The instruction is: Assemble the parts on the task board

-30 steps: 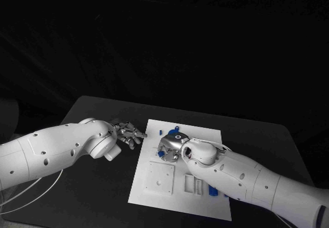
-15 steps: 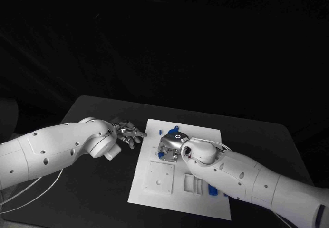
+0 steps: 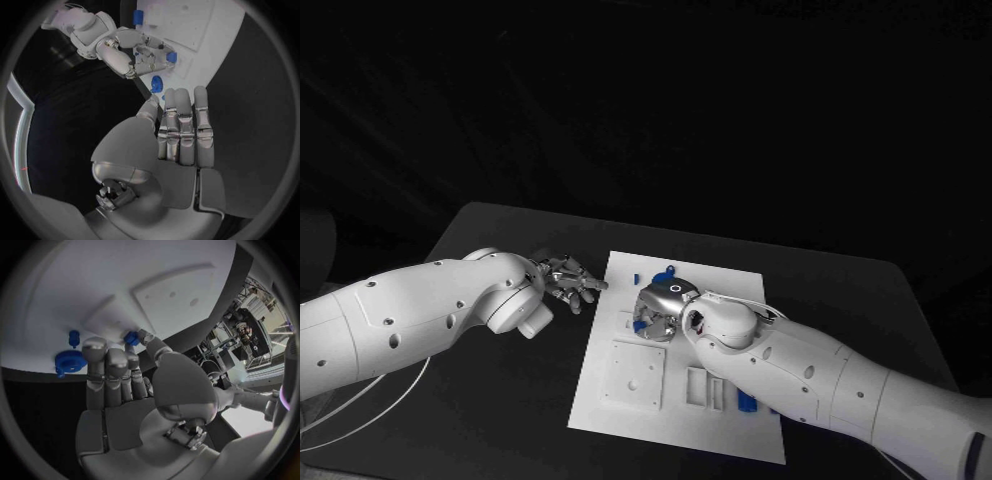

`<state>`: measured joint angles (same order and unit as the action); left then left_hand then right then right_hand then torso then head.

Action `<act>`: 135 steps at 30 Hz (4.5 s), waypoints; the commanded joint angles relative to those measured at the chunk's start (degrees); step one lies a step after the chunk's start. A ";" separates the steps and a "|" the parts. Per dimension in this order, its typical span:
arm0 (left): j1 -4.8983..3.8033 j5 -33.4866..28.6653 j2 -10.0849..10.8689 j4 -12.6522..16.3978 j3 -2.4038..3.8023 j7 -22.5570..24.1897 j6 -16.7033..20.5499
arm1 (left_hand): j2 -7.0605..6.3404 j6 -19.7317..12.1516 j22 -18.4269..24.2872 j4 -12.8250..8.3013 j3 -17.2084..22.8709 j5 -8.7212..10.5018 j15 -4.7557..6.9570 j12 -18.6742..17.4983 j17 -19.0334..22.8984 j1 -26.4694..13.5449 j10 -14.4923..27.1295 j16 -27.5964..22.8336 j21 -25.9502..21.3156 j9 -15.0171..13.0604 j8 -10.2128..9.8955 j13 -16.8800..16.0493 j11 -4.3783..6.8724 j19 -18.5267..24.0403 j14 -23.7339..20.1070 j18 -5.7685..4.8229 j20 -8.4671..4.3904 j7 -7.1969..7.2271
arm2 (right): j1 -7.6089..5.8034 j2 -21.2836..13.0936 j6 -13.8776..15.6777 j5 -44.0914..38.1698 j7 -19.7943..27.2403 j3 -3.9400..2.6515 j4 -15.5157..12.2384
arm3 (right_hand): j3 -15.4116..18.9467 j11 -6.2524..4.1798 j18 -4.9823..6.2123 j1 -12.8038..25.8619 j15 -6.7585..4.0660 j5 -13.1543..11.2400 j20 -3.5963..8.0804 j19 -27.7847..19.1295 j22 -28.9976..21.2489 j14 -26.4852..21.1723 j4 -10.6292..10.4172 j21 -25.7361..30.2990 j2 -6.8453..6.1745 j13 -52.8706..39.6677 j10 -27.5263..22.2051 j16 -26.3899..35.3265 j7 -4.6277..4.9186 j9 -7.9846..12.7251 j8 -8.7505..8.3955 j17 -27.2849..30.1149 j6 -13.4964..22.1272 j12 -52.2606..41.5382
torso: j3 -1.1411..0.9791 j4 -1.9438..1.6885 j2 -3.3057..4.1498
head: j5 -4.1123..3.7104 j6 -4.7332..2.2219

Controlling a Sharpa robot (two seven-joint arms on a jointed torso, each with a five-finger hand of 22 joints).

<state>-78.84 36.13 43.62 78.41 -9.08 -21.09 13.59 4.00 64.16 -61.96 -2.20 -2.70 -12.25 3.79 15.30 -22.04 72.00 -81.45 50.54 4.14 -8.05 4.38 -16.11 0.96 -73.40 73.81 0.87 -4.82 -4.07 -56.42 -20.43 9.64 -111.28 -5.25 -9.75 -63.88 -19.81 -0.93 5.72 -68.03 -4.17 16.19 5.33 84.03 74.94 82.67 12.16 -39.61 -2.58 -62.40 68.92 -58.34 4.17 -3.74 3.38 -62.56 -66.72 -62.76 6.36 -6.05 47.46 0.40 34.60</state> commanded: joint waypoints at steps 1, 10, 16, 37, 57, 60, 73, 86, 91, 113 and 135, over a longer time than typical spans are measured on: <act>-0.14 -1.06 0.10 0.22 0.00 1.63 -1.16 | -0.62 -0.21 0.11 -0.09 -0.31 0.24 -0.10 -0.25 -0.08 0.15 -0.37 -0.38 0.02 0.08 -0.05 0.11 -0.04 -0.01 0.04 -0.57 -0.04 -0.16 | 0.17 -0.35 2.74 -1.43 -0.10 0.07 -0.49 | 0.68 -0.20 -0.75 0.02 -0.45 0.63 0.43 2.96 4.60 0.16 -0.13 -0.48 -0.23 -0.10 0.22 -0.25 0.04 0.00 0.19 -0.14 -0.42 -0.12 | -0.04 -0.05 0.00 | -0.06 -0.05; -0.13 -5.38 0.99 0.70 -0.15 6.21 -4.25 | -1.76 -2.00 0.43 1.16 -1.06 1.98 -0.31 0.00 -0.22 -0.37 -0.14 -0.33 0.04 2.09 -0.40 -0.02 -0.32 0.31 -0.28 -0.53 0.16 -0.86 | 0.26 -2.18 5.85 -0.17 0.28 0.06 -3.60 | 1.41 -0.26 -0.77 0.25 -0.61 1.89 0.59 3.04 4.67 0.31 -0.60 -1.08 -0.65 -0.22 0.50 -0.17 -0.03 0.00 0.20 -0.29 -0.42 -0.12 | -0.07 0.12 -0.02 | 0.10 -0.44; -0.12 -7.52 1.61 0.86 -0.23 9.02 -6.66 | -2.56 -3.04 0.53 2.20 -1.38 2.77 -0.35 0.42 -0.42 -0.75 -0.23 0.05 0.15 4.05 -0.43 -0.24 -0.45 0.20 -0.21 -0.43 0.23 -1.23 | 0.27 -3.68 7.12 1.14 0.32 0.00 -6.01 | 1.91 -0.28 -0.79 0.04 -0.63 2.19 0.62 3.04 4.76 0.34 -1.02 -1.61 -0.90 -0.24 0.55 0.09 -0.03 0.01 0.19 -0.31 -0.34 0.03 | -0.14 0.20 -0.01 | 0.03 -0.78; 0.06 -9.63 1.04 -0.83 -3.04 15.19 -17.37 | -7.51 -3.59 -11.87 5.91 0.59 -6.80 1.18 14.01 -5.59 -7.71 2.45 15.32 5.36 -13.55 9.48 -9.95 0.98 1.12 -2.88 -0.87 -1.13 1.54 | 0.30 -8.88 8.93 13.75 0.39 -3.04 -12.17 | 2.10 -0.23 -0.55 -0.29 -0.62 3.52 0.58 3.00 4.74 0.38 -1.22 -1.61 -1.39 -0.31 0.58 0.46 0.11 0.03 0.18 -0.31 0.03 0.15 | -0.25 0.48 0.09 | -0.42 -1.42; 0.61 -10.26 -0.76 -1.78 -3.62 17.85 -14.12 | -7.00 -10.30 -14.00 7.00 1.52 -7.39 0.42 19.22 -1.68 -9.10 7.74 18.51 4.29 -25.49 14.35 -10.32 0.37 1.50 -4.92 -0.50 -0.50 0.87 | 0.95 -10.24 9.01 16.44 0.73 -3.86 -14.72 | 2.12 -0.21 -0.42 -0.29 -0.60 4.78 0.52 3.00 4.74 0.43 -1.28 -1.57 -1.51 -0.36 0.58 0.55 0.17 0.04 0.17 -0.40 0.24 0.20 | -0.14 0.35 0.10 | -0.73 -1.11; 0.69 -10.34 -0.97 -1.84 -3.62 17.91 -14.14 | -7.04 -10.60 -13.99 7.07 1.50 -7.31 0.35 19.18 -1.55 -9.16 7.94 18.50 4.22 -25.25 14.06 -10.18 0.27 1.55 -5.03 -0.49 -0.45 0.73 | 1.05 -10.32 8.97 16.58 0.71 -3.89 -15.00 | 2.12 -0.21 -0.42 -0.29 -0.60 4.78 0.52 3.00 4.74 0.43 -1.28 -1.57 -1.51 -0.36 0.58 0.55 0.17 0.04 0.17 -0.40 0.24 0.20 | -0.14 0.35 0.07 | -0.64 -1.06; 0.83 -10.44 -1.61 -1.93 -3.62 17.49 -15.12 | -6.78 -10.57 -14.03 7.12 1.49 -7.12 0.22 19.75 -0.91 -8.99 8.22 19.09 4.02 -23.16 12.96 -9.53 0.16 1.53 -5.25 -0.37 -0.30 0.45 | 1.24 -10.07 8.91 16.96 0.69 -3.95 -15.66 | 2.10 -0.20 -0.38 -0.28 -0.60 4.87 0.51 3.00 4.73 0.43 -1.28 -1.52 -1.50 -0.39 0.59 0.60 0.18 0.04 0.18 -0.42 0.29 0.21 | -0.15 0.27 0.07 | -0.72 -0.91; 0.89 -10.15 -2.21 -2.14 -3.62 17.20 -15.80 | -5.82 -10.49 -14.07 6.69 1.19 -6.74 0.25 20.13 -0.79 -8.65 8.28 19.48 4.13 -22.32 12.87 -9.47 0.19 1.49 -5.26 -0.36 -0.31 0.42 | 1.26 -9.57 8.49 17.12 0.66 -4.05 -15.83 | 2.16 -0.20 -0.34 -0.26 -0.60 4.86 0.50 2.98 4.69 0.44 -1.29 -1.37 -1.50 -0.36 0.55 0.71 0.19 0.04 0.17 -0.42 0.32 0.28 | -0.16 0.31 0.07 | -0.61 -0.80; 0.89 -10.11 -2.36 -2.17 -3.62 17.21 -16.01 | -3.67 -10.31 -14.05 5.04 -0.07 -7.01 0.24 20.30 -0.60 -8.31 8.36 19.72 4.27 -21.75 12.95 -9.31 0.27 1.58 -5.29 -0.37 -0.34 0.46 | 1.26 -9.48 8.30 17.18 0.66 -4.06 -15.81 | 2.21 -0.19 -0.34 -0.24 -0.59 4.82 0.48 2.98 4.70 0.44 -1.32 -1.40 -1.46 -0.38 0.57 0.73 0.19 0.04 0.18 -0.44 0.33 0.27 | -0.14 0.28 0.06 | -0.67 -0.77; 0.89 -10.66 -2.55 -2.02 -3.61 18.31 -17.27 | 3.93 -9.78 -14.20 -2.96 5.64 -12.79 0.72 20.07 -0.82 -3.57 8.32 20.45 5.22 -23.39 14.89 -8.98 0.78 2.09 -5.59 -0.66 -0.76 1.60 | 1.26 -9.10 7.45 17.25 0.61 -4.07 -15.58 | 2.33 -0.18 -0.34 -0.24 -0.58 4.72 0.48 2.98 4.70 0.43 -1.33 -1.37 -1.43 -0.35 0.52 0.79 0.20 0.04 0.18 -0.43 0.36 0.32 | -0.14 0.31 0.06 | -0.93 -0.71; 0.89 -11.72 -2.66 -1.38 -3.60 17.55 -14.30 | 5.33 -7.50 -14.25 -10.37 12.78 -19.15 1.56 19.89 -2.57 -7.45 5.71 21.72 10.65 -34.50 18.09 -9.02 1.63 3.26 -4.43 -0.35 -1.57 2.71 | 1.25 -9.25 9.02 17.16 0.32 -4.06 -15.24 | 7.19 1.86 0.75 -0.85 0.90 3.19 -0.84 2.23 3.62 -1.12 -2.36 3.24 -2.80 3.06 -2.82 3.32 3.15 0.47 -0.04 1.31 17.68 3.95 | -0.24 0.34 0.03 | -1.12 -0.75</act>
<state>-77.96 25.57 41.13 76.71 -12.72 -3.62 -1.64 9.39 54.54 -74.94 -8.45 5.79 -31.13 5.15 35.32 -24.58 65.03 -75.26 72.07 14.68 -31.13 20.96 -25.06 2.64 -70.31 69.24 0.86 -6.26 -3.07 -55.20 -29.55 17.76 -94.00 -4.98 -13.79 -79.17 -13.11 0.84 5.27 -68.67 -3.27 19.67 4.84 83.98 74.94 81.78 9.89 -36.75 -5.32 -59.77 66.49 -55.22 7.12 -3.32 3.37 -61.39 -50.74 -59.23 6.16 -5.74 47.50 -0.68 33.88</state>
